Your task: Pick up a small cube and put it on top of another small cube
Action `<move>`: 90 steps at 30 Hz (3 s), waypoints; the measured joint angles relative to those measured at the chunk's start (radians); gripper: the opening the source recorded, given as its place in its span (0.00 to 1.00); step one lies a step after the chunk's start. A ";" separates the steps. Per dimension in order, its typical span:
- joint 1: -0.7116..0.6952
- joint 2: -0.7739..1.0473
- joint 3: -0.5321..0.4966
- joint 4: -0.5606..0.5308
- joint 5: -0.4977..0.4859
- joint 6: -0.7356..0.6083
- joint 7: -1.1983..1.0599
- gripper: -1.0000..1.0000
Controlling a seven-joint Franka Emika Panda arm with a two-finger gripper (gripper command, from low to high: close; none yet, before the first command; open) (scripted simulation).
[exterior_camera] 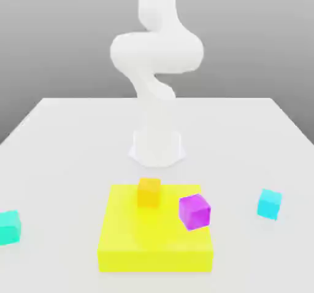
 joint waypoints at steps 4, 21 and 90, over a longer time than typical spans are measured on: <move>-0.070 0.150 -0.036 -0.020 -0.001 0.058 0.073 0.50; -0.346 0.769 -0.224 -0.102 0.088 0.291 0.306 0.50; 0.492 0.801 0.359 -0.447 -0.112 0.511 0.518 1.00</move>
